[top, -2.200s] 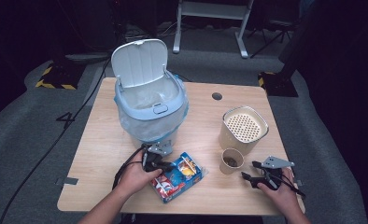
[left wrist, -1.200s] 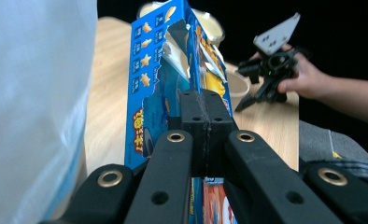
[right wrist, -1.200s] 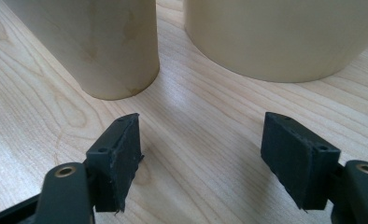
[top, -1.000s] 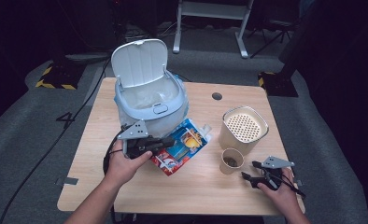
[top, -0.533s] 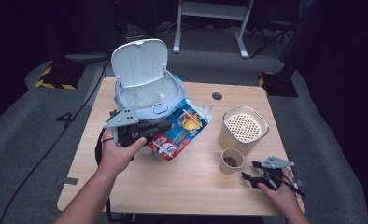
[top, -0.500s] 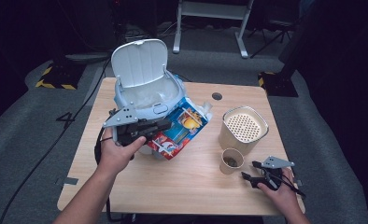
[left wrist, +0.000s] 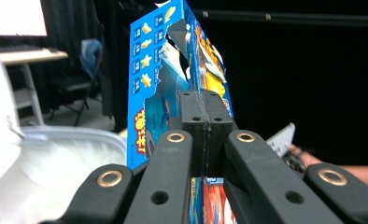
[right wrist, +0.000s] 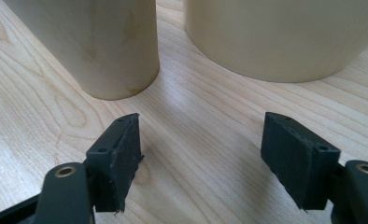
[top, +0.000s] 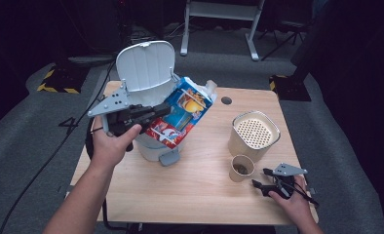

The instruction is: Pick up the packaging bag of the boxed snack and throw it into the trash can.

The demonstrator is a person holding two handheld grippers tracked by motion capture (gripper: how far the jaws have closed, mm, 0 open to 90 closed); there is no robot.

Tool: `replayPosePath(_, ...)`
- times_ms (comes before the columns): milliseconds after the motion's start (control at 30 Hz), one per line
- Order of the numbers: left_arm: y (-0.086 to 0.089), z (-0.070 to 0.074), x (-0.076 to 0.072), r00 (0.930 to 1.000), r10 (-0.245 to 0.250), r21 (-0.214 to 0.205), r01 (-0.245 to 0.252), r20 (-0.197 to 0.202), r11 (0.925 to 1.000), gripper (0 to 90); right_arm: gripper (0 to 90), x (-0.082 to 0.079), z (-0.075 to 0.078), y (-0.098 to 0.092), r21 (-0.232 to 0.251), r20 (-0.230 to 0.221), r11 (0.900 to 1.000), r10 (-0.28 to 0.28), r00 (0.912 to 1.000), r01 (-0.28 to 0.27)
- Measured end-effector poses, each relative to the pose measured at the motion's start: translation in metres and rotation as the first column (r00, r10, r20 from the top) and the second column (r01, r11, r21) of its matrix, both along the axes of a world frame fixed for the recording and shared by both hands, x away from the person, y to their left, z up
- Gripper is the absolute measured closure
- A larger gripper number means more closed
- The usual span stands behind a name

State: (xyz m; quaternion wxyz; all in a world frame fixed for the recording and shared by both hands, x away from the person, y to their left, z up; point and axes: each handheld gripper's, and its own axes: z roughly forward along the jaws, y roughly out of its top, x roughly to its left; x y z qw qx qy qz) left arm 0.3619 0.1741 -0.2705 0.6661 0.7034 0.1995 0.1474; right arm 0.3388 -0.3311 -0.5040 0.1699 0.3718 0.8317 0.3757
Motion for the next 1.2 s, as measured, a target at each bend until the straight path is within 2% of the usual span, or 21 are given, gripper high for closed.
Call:
replayPosePath(167, 0.01, 0.016, 0.004, 0.9996, 0.024, -0.053, -0.023, 0.014, 0.9983, 89.7, 28.9, 0.0, 0.0, 0.0, 0.0, 0.0, 1.0, 0.0, 1.0, 0.0)
replayPosePath(300, 0.012, 0.025, 0.009, 0.9973, 0.059, -0.065, -0.056, 0.044, 0.9963, 89.6, 28.9, 0.0, 0.0, 0.0, 0.0, 0.0, 1.0, 0.0, 1.0, 0.0)
replayPosePath(600, 0.016, 0.041, 0.025, 0.991, 0.115, -0.102, -0.107, 0.069, 0.9889, 89.6, 29.0, 0.0, 0.0, 0.0, 0.002, -0.002, 1.0, 0.001, 1.0, -0.001)
replayPosePath(867, 0.019, 0.047, 0.042, 0.9816, 0.17, -0.091, -0.162, 0.087, 0.9826, 89.6, 29.0, 0.0, 0.0, 0.0, 0.004, -0.002, 1.0, 0.001, 1.0, -0.001)
replayPosePath(1200, 0.026, 0.039, 0.069, 0.9641, 0.245, -0.075, -0.238, 0.102, 0.9683, 89.6, 29.0, 0.0, 0.0, 0.0, 0.002, -0.001, 1.0, 0.0, 1.0, 0.0)
